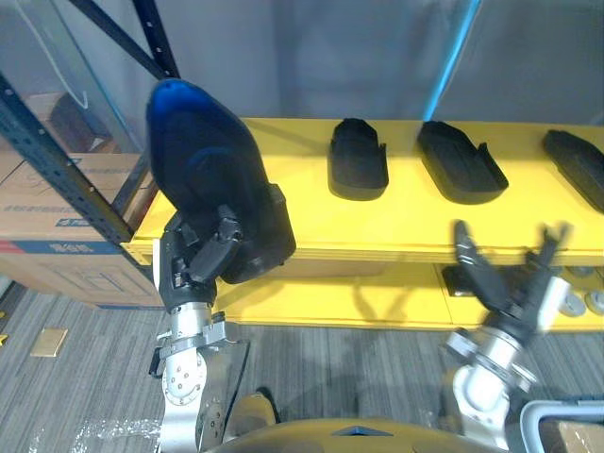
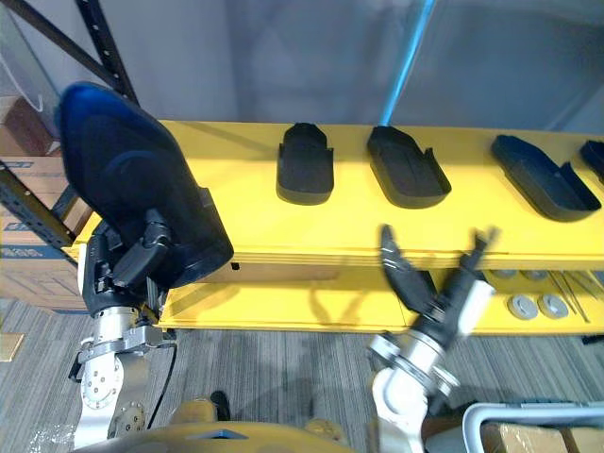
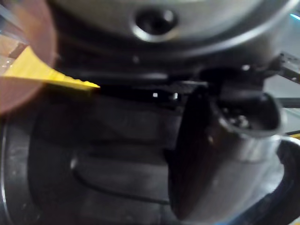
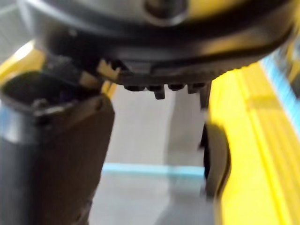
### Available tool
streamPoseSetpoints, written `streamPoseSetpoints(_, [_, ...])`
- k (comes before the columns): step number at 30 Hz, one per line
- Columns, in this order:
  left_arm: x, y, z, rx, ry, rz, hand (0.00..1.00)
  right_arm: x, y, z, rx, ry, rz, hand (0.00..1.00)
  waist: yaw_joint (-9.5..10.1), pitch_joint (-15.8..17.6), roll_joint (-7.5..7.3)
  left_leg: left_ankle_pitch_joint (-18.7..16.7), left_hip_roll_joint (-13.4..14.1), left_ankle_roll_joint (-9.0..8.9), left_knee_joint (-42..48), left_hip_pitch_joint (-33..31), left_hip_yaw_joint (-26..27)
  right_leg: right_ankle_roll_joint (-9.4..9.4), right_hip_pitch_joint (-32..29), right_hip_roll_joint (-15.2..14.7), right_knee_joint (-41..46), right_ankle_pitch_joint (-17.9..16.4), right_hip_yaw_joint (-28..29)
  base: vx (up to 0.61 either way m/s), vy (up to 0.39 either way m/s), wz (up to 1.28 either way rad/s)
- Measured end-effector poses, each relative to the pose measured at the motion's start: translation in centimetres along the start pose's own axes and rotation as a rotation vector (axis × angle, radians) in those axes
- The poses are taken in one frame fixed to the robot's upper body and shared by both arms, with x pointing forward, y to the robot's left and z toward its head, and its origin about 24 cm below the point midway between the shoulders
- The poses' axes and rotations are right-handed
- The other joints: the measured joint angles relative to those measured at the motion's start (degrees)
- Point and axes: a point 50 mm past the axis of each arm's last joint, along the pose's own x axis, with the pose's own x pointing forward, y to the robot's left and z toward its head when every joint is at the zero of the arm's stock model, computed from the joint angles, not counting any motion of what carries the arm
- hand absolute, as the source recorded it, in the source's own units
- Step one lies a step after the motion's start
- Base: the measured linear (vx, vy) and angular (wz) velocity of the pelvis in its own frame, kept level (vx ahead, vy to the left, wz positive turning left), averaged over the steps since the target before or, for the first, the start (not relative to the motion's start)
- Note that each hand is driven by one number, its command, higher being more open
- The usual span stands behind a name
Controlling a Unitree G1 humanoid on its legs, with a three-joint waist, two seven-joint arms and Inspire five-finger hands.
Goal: Walk over and take three plastic housings, then place them on the shelf
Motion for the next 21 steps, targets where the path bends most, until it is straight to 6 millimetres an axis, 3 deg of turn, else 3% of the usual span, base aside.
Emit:
streamPoseSetpoints(3, [0.3, -0.1, -0.2, -0.007, 0.002, 0.022, 0.0, -0.4, -4.2, -4.0, -0.088, 0.177, -0.155, 1.0, -1.37, 1.1, -2.1, 0.0, -0.8, -1.92, 6.4, -0.2, 1.6, 0.99, 1.5, -3.4, 0.8, -0.4, 1.4, 0.04, 0.149, -0.29])
streamPoseSetpoints(4, [0.1, -0.3, -0.8, -0.012, 0.026, 0.015, 0.0, -1.4, -5.8, -6.3, -0.093, 0.305, -0.193, 1.0, -0.96, 1.0, -0.99, -3.1, 2.6, -0.13, 9.6, 0.5, 4.1, 1.84, 1.6, -3.7, 1.5, -0.2, 2.0, 0.0, 0.153, -0.59])
streamPoseSetpoints(5, [0.1, -0.3, -1.0, -0.012, 0.034, 0.016, 0.0, -1.9, -6.3, -7.5, -0.078, 0.382, -0.204, 1.0, -0.5, 1.2, 0.61, -3.4, 4.4, -1.16, 9.3, 1.5, 4.5, 3.16, 1.6, -3.3, 2.9, -1.8, 3.3, -0.01, 0.178, -0.73])
streamPoseSetpoints(6, [0.1, -0.3, -1.1, -0.011, 0.04, 0.017, 0.0, -2.4, -6.5, -8.5, -0.073, 0.437, -0.209, 1.0, -0.49, 1.0, 1.06, -5.5, 3.8, -1.94, 9.0, 2.2, 4.1, 3.77, 1.1, -3.8, 4.1, -2.8, 4.7, 0.02, 0.249, -0.5])
streamPoseSetpoints(8, [0.6, -0.6, -1.3, -0.006, 0.036, -0.007, 0.0, -6.4, -6.6, -12.4, -0.112, 0.722, -0.215, 1.0, -1.12, 0.6, 0.42, -7.3, -0.3, -0.72, 8.7, 2.3, 5.0, 4.19, -0.2, -7.7, 5.7, -3.9, 6.2, 0.02, 0.29, -0.06])
streamPoseSetpoints(10, [1.0, -1.0, -1.1, -0.002, 0.019, -0.04, 0.0, -9.7, -7.1, -14.5, -0.169, 0.93, -0.176, 1.0, -0.99, 0.4, 0.86, -9.0, -2.5, 0.45, 8.7, 1.4, 5.1, 4.05, 0.3, -10.0, 4.5, -3.4, 4.7, 0.04, 0.265, 0.32])
streamPoseSetpoints(11, [1.2, -1.2, -1.0, -0.005, 0.014, -0.054, 0.0, -11.4, -7.3, -15.3, -0.192, 1.038, -0.138, 1.0, -0.55, -0.1, 2.06, -9.8, -3.3, 1.36, 8.6, 1.3, 5.2, 4.66, 0.3, -10.8, 4.7, -0.4, 3.9, 0.07, 0.256, 0.28])
streamPoseSetpoints(13, [1.4, -1.2, -0.9, 0.004, 0.012, -0.071, 0.0, -12.7, -8.0, -15.9, -0.208, 1.126, -0.125, 1.0, 0.38, -0.9, 3.8, -9.6, -4.0, 1.51, 6.1, 3.5, 5.8, 3.36, -0.4, -11.4, 6.7, 3.6, 2.2, 0.08, 0.263, -0.06])
streamPoseSetpoints(14, [1.5, -1.2, -0.7, 0.006, 0.006, -0.081, 0.0, -12.8, -8.2, -16.0, -0.207, 1.138, -0.133, 1.0, 0.47, -0.9, 3.9, -9.2, -4.2, 1.79, 4.8, 4.7, 6.1, 3.04, -0.8, -11.5, 7.5, 4.6, 1.1, 0.07, 0.225, -0.2])
streamPoseSetpoints(17, [3.1, -1.6, 0.2, 0.038, -0.042, -0.138, 0.0, -14.0, -8.2, -16.6, -0.216, 1.22, -0.089, 1.0, 0.35, -2.6, 2.64, -5.4, -4.2, 1.33, -3.3, 6.7, 5.8, 2.48, -2.1, -7.2, 1.0, 5.0, -3.1, 0.05, 0.084, 0.03])
streamPoseSetpoints(19, [4.6, -2.3, 0.9, 0.068, -0.061, -0.19, 0.0, -14.9, -7.9, -16.9, -0.283, 1.271, 0.02, 1.0, 0.24, -3.1, -0.3, -2.7, -4.2, 1.12, -6.7, 6.7, 5.5, 1.35, -2.8, -3.8, -6.5, 11.1, -5.1, 0.09, -0.059, 0.11])
streamPoseSetpoints(21, [5.1, -2.7, 0.6, 0.077, -0.024, -0.204, 0.0, -15.6, -8.1, -17.1, -0.276, 1.334, 0.053, 1.0, -0.01, -3.3, -0.92, -2.1, -4.0, 0.45, -7.4, 6.7, 4.7, 1.89, -1.8, -3.0, -8.4, 12.0, -6.1, 0.09, -0.057, 0.13])
